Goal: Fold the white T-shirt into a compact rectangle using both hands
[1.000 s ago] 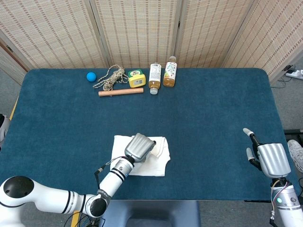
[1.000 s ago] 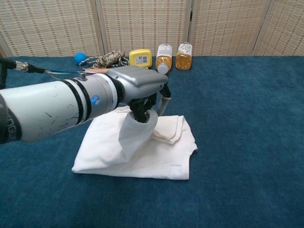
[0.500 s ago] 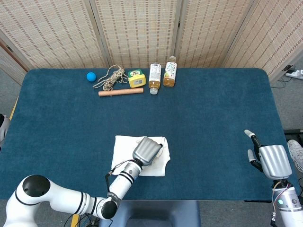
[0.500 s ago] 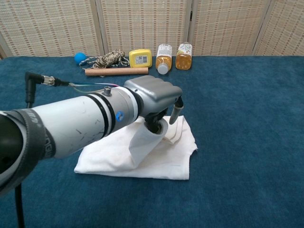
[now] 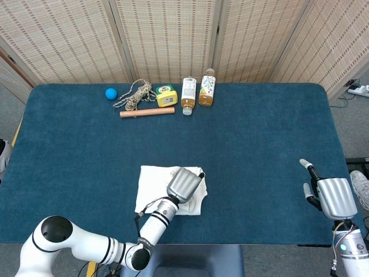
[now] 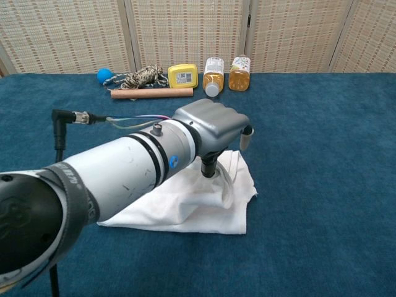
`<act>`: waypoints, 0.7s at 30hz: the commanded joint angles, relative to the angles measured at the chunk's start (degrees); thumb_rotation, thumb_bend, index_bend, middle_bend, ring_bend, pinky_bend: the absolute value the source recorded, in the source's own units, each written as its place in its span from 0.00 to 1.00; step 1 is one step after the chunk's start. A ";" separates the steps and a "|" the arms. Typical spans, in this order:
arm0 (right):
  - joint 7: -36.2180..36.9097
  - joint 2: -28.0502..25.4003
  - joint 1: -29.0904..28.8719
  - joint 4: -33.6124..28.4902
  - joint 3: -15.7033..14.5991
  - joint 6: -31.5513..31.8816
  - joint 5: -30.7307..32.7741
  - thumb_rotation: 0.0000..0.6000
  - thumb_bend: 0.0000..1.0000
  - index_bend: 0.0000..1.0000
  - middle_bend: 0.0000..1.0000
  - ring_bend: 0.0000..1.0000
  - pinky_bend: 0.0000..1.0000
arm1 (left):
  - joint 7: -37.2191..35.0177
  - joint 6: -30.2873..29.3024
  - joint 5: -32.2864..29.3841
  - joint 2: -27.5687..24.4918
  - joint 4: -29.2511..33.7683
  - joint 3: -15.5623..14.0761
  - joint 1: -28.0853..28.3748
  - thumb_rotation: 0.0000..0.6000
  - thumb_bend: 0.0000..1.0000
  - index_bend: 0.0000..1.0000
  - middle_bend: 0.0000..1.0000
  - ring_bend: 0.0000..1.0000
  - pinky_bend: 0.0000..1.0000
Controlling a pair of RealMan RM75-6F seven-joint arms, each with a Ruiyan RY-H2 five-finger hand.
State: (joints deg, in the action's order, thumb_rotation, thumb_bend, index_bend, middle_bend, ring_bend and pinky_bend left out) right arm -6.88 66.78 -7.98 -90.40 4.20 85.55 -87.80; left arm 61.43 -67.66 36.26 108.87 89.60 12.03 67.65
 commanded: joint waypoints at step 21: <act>0.35 -0.14 0.38 0.01 0.29 0.29 0.05 1.00 0.52 0.15 0.83 0.92 1.00 | -7.18 -3.08 7.45 3.53 -2.46 4.07 -2.39 1.00 0.25 0.14 0.82 0.73 0.85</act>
State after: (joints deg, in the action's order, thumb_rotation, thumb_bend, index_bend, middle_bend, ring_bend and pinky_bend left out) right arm -6.53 66.65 -7.61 -90.39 4.49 85.83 -87.77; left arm 55.46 -70.60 42.99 113.35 85.53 15.78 66.17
